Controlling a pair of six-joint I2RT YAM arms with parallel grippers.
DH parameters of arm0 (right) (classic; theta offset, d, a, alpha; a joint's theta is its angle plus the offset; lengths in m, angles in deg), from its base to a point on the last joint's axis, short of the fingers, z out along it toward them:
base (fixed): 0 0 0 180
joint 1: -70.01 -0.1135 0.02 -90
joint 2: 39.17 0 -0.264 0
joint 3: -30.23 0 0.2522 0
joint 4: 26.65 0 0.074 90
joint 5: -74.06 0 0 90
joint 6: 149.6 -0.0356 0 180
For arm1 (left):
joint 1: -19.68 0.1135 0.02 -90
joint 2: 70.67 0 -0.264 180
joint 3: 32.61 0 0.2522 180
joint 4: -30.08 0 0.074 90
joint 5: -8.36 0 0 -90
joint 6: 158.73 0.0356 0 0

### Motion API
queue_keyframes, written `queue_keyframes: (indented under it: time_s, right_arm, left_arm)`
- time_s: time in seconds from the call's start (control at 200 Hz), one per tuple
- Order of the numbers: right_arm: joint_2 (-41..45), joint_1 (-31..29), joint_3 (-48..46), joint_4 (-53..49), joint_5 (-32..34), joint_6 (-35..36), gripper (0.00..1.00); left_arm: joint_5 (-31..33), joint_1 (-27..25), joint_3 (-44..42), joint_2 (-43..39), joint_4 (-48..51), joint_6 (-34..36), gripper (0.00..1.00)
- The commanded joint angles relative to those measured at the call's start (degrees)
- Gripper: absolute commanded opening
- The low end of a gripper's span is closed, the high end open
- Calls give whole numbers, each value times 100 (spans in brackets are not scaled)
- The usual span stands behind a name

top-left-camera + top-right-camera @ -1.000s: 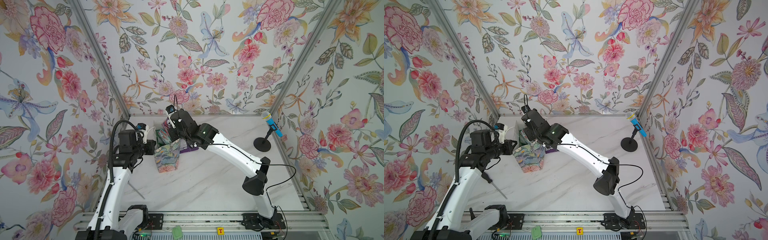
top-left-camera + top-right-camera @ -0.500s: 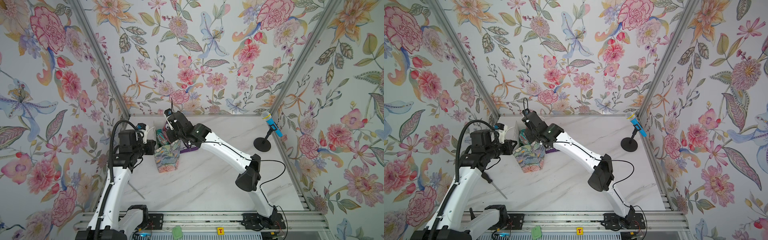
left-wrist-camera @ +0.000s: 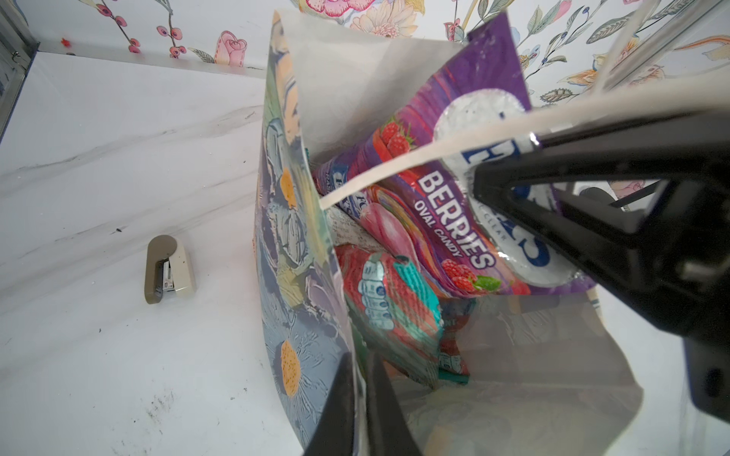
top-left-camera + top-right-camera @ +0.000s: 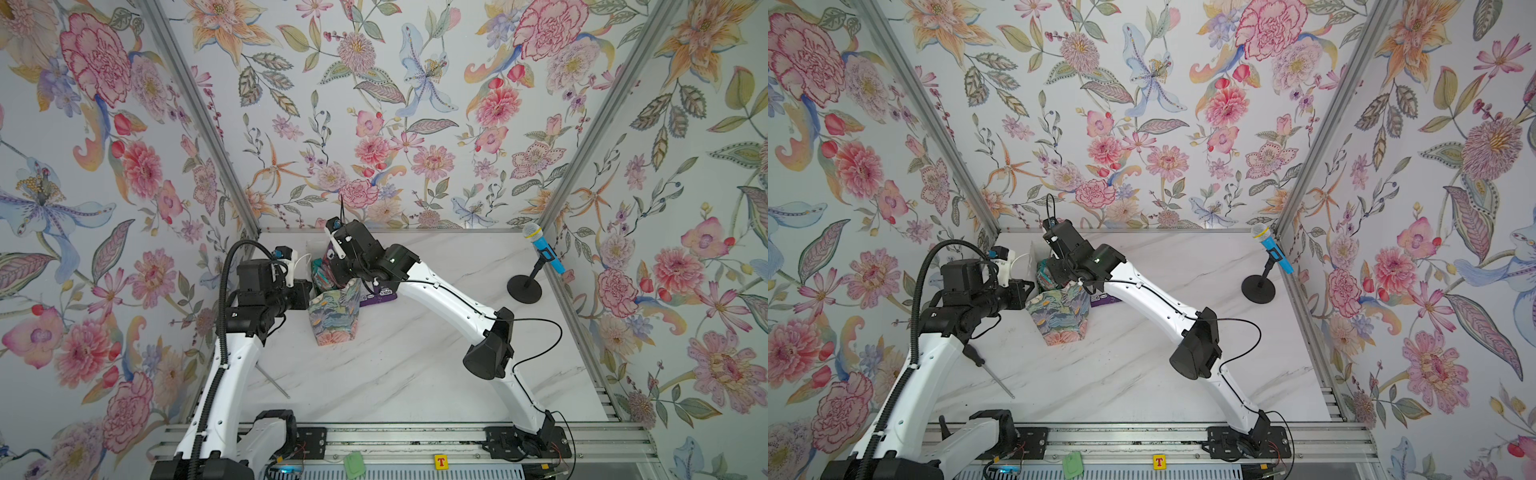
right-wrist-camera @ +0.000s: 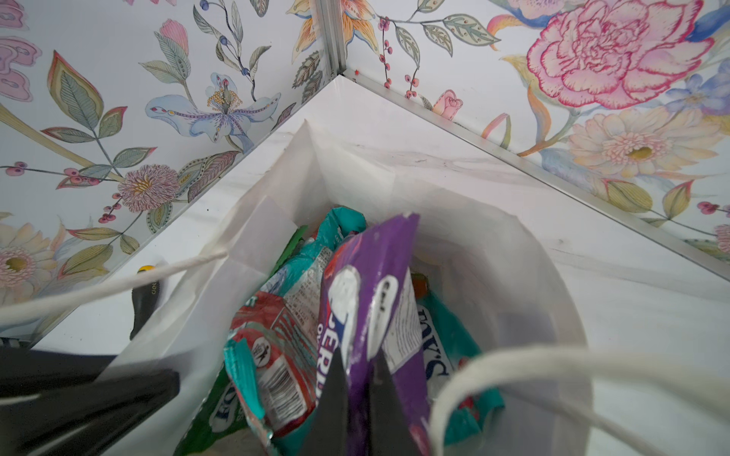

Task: Place the snacks into the paper bag
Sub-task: 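Lower the pink packet into the bag with the right gripper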

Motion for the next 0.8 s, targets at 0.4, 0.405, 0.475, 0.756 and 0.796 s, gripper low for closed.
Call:
queue_keyframes:
  time_s: [0.4,0.405,0.475,0.756,0.796]
  right_arm:
    - [-349,-115,877,32,169,-101,0]
    - [-350,-113,876,36,176,-108,0]
    - [-417,-135,875,86,281,-132,0]
    - [-670,-89,644,19,271,-109,0]
    - [-709,-80,637,-14,183,-130,0]
  left_arm:
    - [-141,54,-118,50,73,-86,9]
    - [-139,54,-118,50,73,-91,9]
    - [-147,59,-118,32,65,-95,9]
    - [-134,46,-144,-31,91,-84,9]
    - [-145,54,-146,-22,73,-95,9]
